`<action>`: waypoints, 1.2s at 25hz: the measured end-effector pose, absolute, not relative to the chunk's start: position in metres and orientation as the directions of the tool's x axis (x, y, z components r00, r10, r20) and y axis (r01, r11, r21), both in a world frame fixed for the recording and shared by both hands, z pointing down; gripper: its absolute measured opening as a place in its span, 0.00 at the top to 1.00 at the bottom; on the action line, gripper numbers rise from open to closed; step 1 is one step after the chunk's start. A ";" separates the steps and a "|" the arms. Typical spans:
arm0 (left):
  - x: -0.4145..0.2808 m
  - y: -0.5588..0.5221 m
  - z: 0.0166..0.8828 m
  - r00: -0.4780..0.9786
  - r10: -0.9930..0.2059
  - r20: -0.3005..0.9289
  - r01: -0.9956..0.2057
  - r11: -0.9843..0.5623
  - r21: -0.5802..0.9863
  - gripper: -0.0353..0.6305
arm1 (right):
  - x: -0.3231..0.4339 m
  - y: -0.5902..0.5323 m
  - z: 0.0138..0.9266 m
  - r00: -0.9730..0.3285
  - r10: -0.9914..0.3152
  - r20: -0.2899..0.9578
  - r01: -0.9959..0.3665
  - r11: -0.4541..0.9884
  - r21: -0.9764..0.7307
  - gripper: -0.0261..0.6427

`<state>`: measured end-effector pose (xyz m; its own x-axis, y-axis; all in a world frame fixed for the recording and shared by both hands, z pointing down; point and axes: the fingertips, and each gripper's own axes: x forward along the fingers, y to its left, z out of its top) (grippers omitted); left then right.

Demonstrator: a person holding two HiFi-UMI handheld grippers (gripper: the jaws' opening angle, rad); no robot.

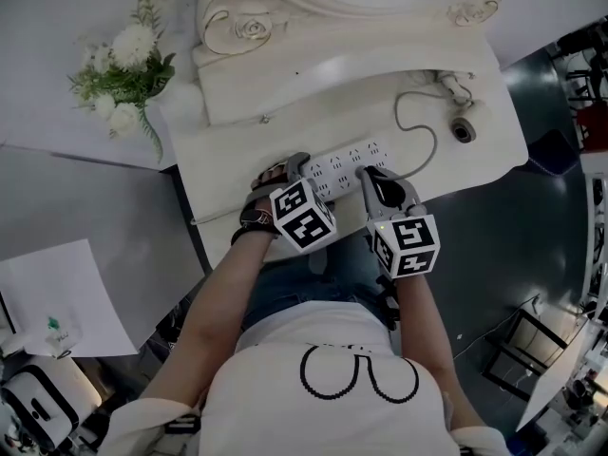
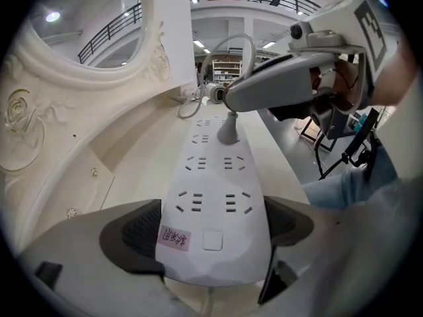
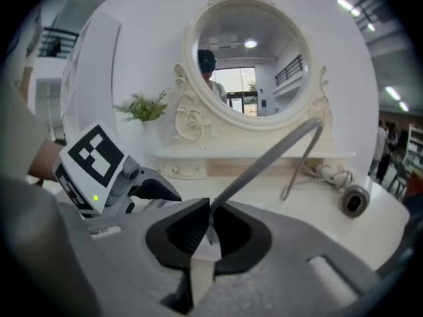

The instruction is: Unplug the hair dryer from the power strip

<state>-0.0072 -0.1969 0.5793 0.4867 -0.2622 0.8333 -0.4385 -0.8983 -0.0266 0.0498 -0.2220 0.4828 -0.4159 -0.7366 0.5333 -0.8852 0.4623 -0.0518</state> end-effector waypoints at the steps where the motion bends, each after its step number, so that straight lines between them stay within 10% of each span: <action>1: -0.007 -0.196 0.579 0.487 -0.258 0.835 -0.431 -0.902 -0.027 0.25 | 0.046 -0.225 0.482 -0.413 -0.731 0.543 -0.874 0.486 -0.010 0.93; 12: -0.007 -0.198 0.581 0.487 -0.258 0.835 -0.441 -0.897 -0.020 0.25 | 0.064 -0.229 0.487 -0.454 -0.741 0.495 -0.890 0.346 -0.298 0.93; 30: -0.006 -0.196 0.582 0.486 -0.233 0.843 -0.423 -0.906 -0.007 0.25 | 0.058 -0.236 0.480 -0.429 -0.733 0.528 -0.901 0.390 -0.190 0.93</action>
<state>-0.0065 -0.1963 0.5816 0.4855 -0.2331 0.8426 -0.4228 -0.9062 -0.0071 0.0576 -0.2361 0.4799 -0.4287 -0.7332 0.5278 -0.9010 0.3901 -0.1898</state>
